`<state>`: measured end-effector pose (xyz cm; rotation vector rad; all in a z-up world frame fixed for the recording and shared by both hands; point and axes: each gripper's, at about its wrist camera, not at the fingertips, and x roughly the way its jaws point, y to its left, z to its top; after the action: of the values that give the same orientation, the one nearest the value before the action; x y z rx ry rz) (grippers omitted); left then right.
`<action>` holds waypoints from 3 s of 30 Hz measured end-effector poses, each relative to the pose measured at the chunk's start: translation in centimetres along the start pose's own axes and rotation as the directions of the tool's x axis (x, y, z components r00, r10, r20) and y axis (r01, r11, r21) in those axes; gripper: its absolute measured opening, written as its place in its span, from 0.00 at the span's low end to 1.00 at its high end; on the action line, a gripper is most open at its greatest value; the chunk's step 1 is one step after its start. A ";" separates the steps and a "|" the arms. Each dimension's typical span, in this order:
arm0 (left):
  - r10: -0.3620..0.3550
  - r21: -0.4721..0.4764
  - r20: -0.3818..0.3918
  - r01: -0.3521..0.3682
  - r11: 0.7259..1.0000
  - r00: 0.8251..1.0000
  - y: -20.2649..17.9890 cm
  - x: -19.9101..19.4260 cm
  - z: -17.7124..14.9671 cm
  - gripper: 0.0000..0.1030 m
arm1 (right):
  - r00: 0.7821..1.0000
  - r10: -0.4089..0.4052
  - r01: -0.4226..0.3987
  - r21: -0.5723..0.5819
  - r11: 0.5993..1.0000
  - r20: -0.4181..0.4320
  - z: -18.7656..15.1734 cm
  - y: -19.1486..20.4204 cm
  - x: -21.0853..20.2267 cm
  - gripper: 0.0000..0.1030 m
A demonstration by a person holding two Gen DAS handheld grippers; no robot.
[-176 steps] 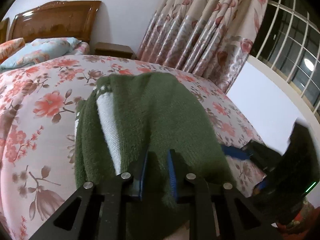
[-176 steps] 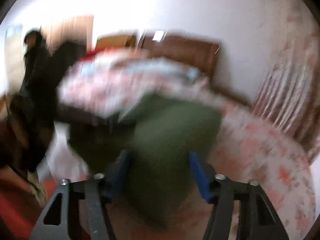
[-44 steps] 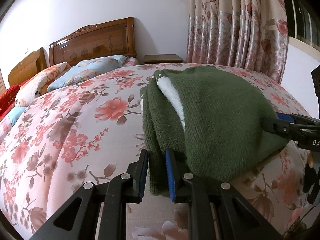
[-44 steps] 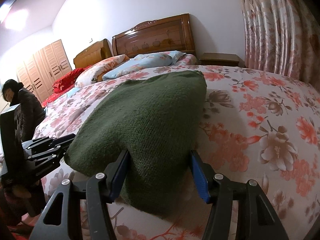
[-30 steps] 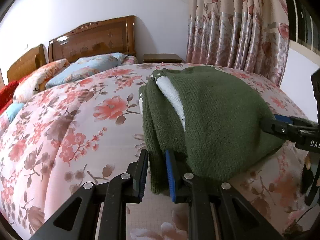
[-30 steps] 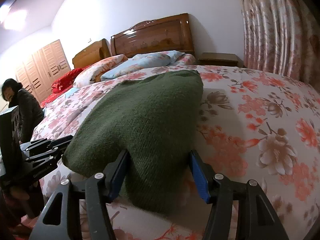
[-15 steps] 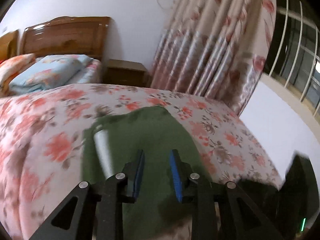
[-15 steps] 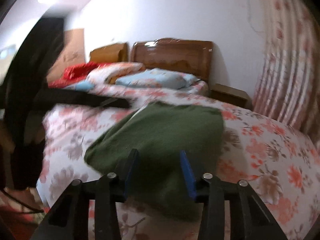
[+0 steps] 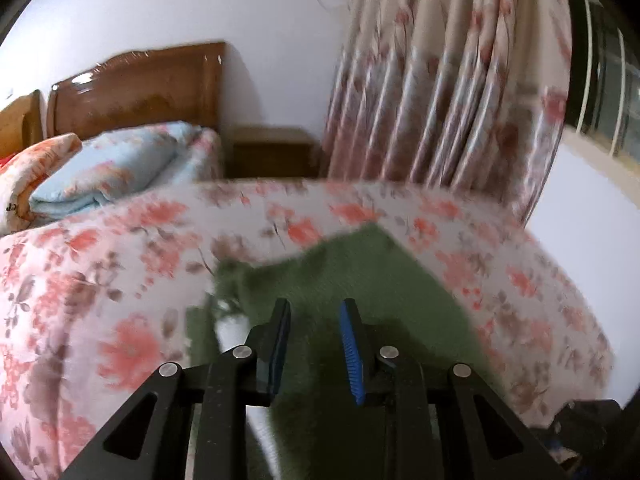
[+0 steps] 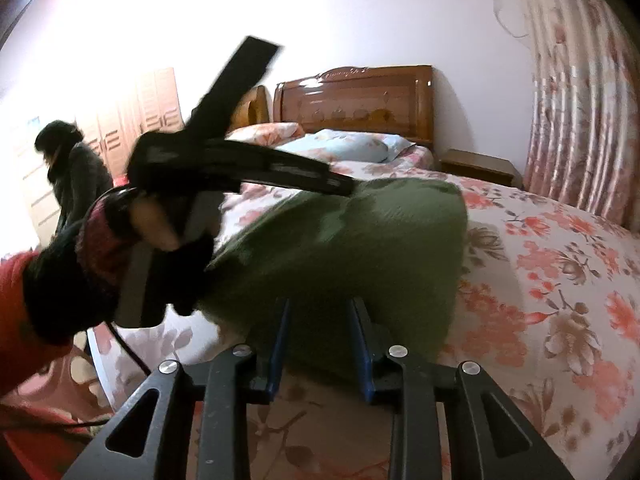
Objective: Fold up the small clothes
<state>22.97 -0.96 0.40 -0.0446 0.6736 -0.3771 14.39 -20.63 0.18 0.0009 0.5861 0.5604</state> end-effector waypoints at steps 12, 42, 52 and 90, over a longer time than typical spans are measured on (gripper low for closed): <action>-0.041 -0.055 -0.009 0.040 0.998 0.999 -1.3 -5.0 -7.8 0.25 | 0.994 -0.109 0.109 0.002 0.994 -0.006 2.6 -1.6 2.9 1.00; 0.013 0.114 -0.025 -0.010 0.993 1.000 -2.6 -5.2 -10.5 0.25 | 0.994 -0.100 0.104 0.118 0.988 -0.044 1.6 -3.0 2.8 1.00; 0.009 0.114 -0.023 -0.006 0.993 1.000 -2.6 -5.2 -10.5 0.25 | 0.994 -0.099 0.103 0.119 0.987 -0.041 1.6 -3.0 2.8 1.00; 0.072 -0.003 -0.005 -0.072 0.997 0.997 -1.3 -0.3 1.1 0.42 | 0.991 -0.130 0.131 0.008 0.991 -0.023 2.6 -1.3 3.3 1.00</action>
<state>23.05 -2.16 1.64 -0.0222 0.6789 -0.3065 18.71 -19.65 0.44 -0.0347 0.6065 0.4310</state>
